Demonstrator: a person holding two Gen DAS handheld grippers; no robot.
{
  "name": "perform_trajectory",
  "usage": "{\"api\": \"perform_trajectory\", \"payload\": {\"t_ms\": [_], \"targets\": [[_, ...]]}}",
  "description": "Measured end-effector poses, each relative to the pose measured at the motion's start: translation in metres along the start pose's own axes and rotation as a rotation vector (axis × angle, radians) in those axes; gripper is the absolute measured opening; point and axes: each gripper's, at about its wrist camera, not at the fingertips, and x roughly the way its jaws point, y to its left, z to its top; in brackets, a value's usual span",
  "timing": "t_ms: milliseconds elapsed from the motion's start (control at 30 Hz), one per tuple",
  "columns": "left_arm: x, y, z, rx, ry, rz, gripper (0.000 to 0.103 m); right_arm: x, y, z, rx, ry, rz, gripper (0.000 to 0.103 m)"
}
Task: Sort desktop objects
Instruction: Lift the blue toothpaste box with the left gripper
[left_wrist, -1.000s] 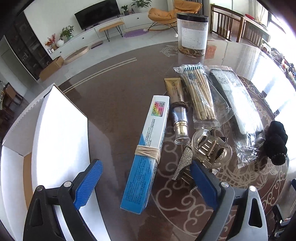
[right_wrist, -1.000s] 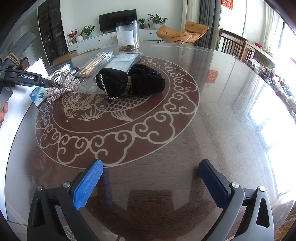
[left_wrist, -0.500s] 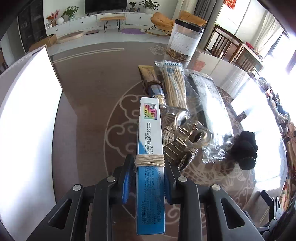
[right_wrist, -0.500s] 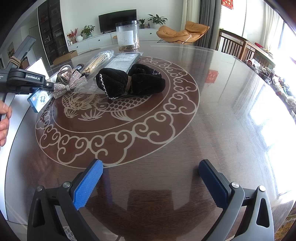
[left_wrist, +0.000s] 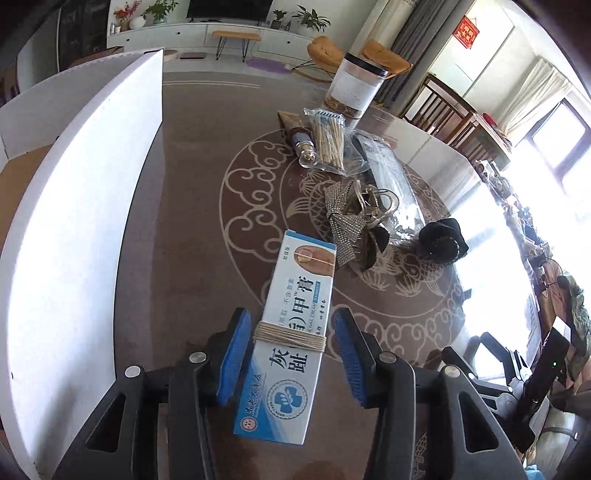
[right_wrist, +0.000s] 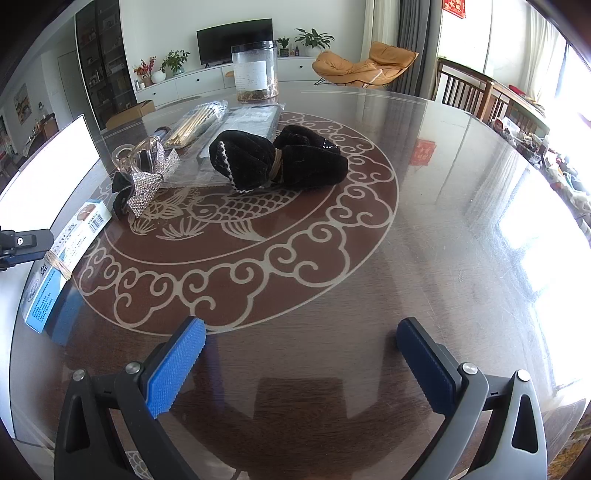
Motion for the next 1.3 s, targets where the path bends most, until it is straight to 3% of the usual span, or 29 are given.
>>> {"api": "perform_trajectory", "payload": {"t_ms": [100,200,300,400,500,633,1300], "targets": [[0.006,-0.02,-0.005,0.113,0.013,0.039,0.075,0.0,0.0,0.0,0.0,0.0,0.0,0.103],[0.016,-0.032,-0.014,0.206,0.015,0.111,0.077,0.0,0.0,0.0,0.0,0.0,0.0,0.103],[0.033,-0.032,-0.019,0.22,0.048,0.139,0.077,0.0,0.0,0.0,0.0,0.0,0.0,0.103],[0.036,-0.034,-0.022,0.228,0.024,0.162,0.087,0.0,0.0,0.0,0.0,0.0,0.0,0.103],[0.043,-0.04,-0.027,0.265,0.005,0.198,0.103,0.0,0.0,0.0,0.0,0.0,0.0,0.103],[0.04,-0.042,-0.037,0.25,-0.084,0.197,0.103,0.0,0.0,0.0,0.0,0.0,0.0,0.103],[0.039,-0.04,-0.035,0.25,-0.086,0.197,0.103,0.001,-0.001,-0.001,0.0,0.0,-0.001,0.103]]}}
